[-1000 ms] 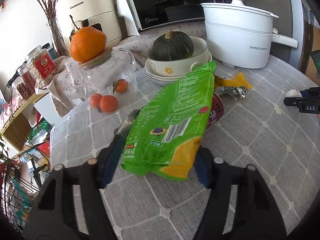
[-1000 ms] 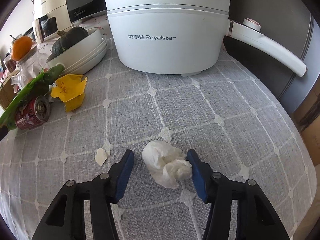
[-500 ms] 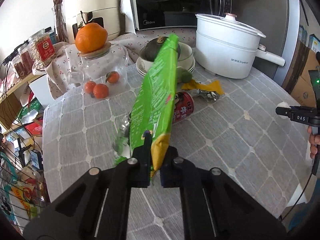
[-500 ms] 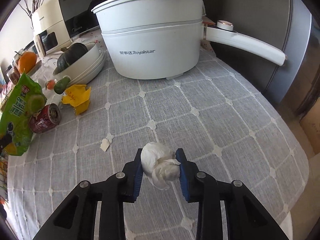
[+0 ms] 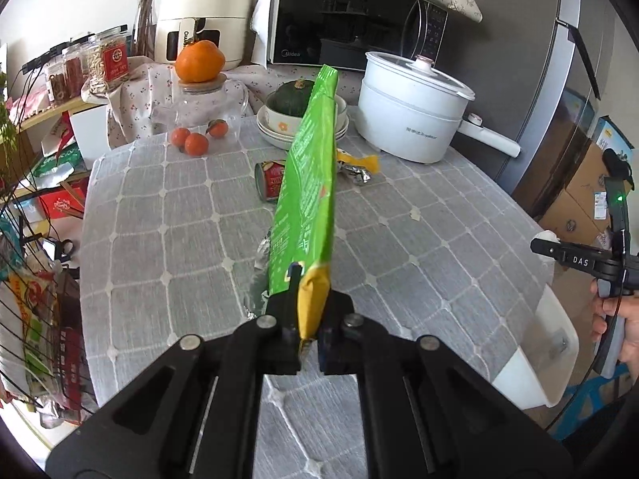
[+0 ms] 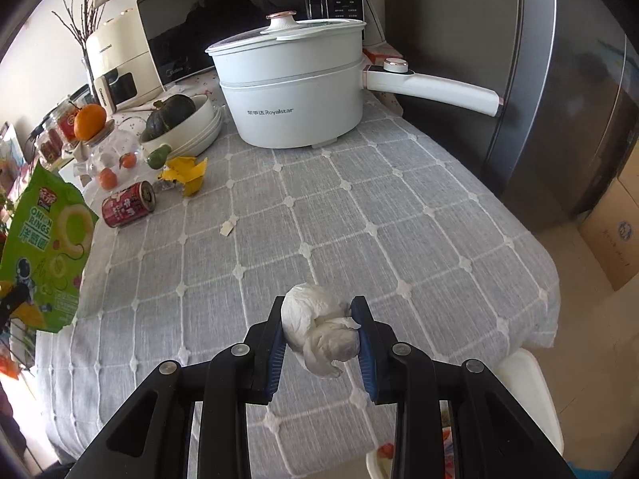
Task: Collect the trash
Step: 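Carry the tissue and green snack bag over the white bin with both grippers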
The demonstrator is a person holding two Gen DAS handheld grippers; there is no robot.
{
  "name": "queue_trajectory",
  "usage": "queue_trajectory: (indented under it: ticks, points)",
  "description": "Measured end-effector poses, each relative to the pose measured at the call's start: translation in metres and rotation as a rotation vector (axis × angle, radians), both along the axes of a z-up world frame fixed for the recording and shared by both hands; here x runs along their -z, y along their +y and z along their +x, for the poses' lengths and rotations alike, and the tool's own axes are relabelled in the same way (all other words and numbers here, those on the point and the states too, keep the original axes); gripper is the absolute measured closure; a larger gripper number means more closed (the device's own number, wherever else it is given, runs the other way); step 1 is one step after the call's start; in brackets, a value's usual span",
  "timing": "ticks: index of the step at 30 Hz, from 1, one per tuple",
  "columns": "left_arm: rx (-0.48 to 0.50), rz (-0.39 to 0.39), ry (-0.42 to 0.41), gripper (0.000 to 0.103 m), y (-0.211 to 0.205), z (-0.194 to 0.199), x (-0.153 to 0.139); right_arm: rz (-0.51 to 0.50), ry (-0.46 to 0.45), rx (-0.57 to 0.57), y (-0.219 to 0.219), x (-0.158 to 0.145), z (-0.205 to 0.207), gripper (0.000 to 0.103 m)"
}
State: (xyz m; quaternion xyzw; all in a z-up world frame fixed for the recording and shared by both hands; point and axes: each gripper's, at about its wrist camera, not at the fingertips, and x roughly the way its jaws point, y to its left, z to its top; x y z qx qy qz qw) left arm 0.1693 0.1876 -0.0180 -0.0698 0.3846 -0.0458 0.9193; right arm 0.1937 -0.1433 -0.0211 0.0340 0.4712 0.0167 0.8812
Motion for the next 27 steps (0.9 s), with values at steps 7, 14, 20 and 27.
queue_trajectory:
  ticks: [7, 14, 20, 27]
  points:
    - [0.034, -0.124, -0.018, 0.097, -0.023, -0.034, -0.002, 0.037, 0.014, 0.025, -0.018, -0.008, -0.040, 0.071]
    - [0.089, -0.218, 0.000, 0.097, -0.060, -0.056, 0.012, 0.024, 0.051, 0.022, -0.033, -0.006, -0.064, 0.071]
    - [0.162, -0.286, 0.034, 0.097, -0.100, -0.064, 0.025, 0.003, 0.069, 0.014, -0.055, -0.008, -0.087, 0.071]
    - [0.311, -0.302, 0.049, 0.097, -0.164, -0.066, 0.020, -0.003, 0.096, 0.058, -0.099, -0.006, -0.112, 0.071]
